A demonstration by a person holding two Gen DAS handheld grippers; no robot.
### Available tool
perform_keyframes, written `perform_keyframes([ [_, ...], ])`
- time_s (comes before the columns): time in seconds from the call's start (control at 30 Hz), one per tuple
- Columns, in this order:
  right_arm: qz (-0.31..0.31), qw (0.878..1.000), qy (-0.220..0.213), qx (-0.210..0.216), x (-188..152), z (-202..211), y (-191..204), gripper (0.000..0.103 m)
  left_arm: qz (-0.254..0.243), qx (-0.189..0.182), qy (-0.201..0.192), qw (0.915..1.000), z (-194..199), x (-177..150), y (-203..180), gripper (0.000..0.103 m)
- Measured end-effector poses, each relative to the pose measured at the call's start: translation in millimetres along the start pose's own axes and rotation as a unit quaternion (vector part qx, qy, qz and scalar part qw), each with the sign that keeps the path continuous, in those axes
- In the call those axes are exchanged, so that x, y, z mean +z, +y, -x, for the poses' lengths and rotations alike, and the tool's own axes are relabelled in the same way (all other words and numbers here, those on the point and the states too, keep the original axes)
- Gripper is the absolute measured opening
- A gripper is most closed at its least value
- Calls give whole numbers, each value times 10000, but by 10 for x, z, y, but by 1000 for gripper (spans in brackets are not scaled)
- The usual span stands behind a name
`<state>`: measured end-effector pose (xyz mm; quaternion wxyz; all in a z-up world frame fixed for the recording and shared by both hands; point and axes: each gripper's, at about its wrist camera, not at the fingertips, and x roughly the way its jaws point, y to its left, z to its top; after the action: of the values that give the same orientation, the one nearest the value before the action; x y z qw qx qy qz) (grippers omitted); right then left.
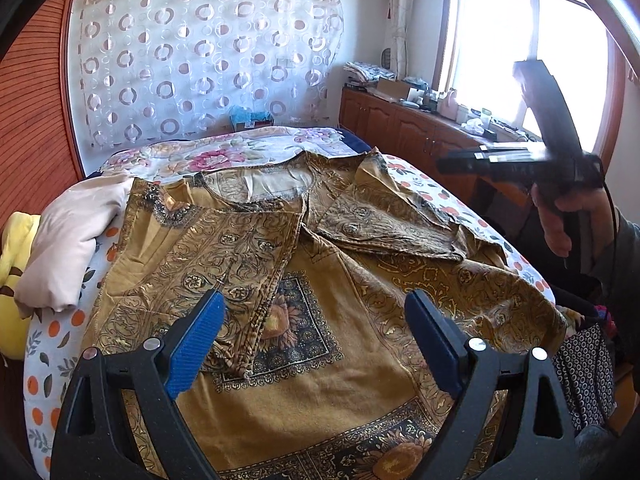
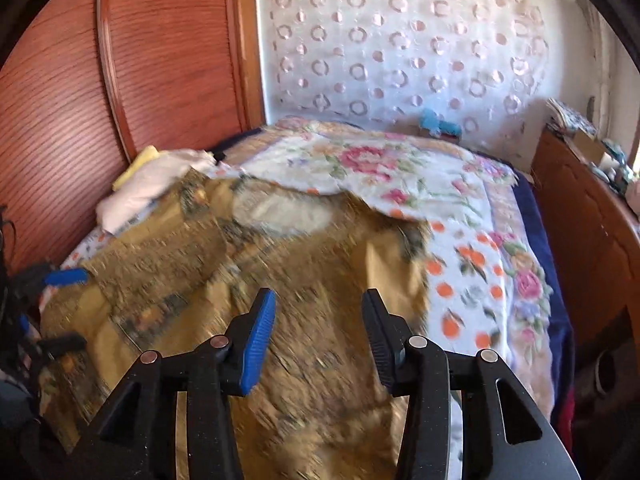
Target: Fold small clothes
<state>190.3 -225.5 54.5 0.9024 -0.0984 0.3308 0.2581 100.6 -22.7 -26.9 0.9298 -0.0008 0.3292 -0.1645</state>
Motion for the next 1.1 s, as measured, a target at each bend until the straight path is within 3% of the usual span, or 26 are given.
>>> perform_keyframes([
  [0.17, -105, 9990, 394, -204, -278, -138, -176, 47, 8, -10, 62, 10000, -42, -5, 2, 92],
  [0.5, -383, 9935, 1022, -326, -492, -502, -365, 47, 45, 94, 204, 9997, -117, -64, 74, 92],
  [0.67, -429, 9948, 875, -310, -513, -491, -386, 49, 89, 218, 236, 9994, -124, -71, 224, 92],
  [0.8, -509, 9947, 837, -307, -534, -493, -436, 60, 15, 395, 239, 9989, -111, 8, 430, 92],
  [0.93, -626, 9963, 493, -333, -446, -481, -531, 77, -109, 682, 273, 9972, -152, 149, 671, 92],
  [1.1, -705, 9955, 471, -432, -299, -649, -630, 80, -117, 896, 383, 9952, -333, 366, 1045, 92],
])
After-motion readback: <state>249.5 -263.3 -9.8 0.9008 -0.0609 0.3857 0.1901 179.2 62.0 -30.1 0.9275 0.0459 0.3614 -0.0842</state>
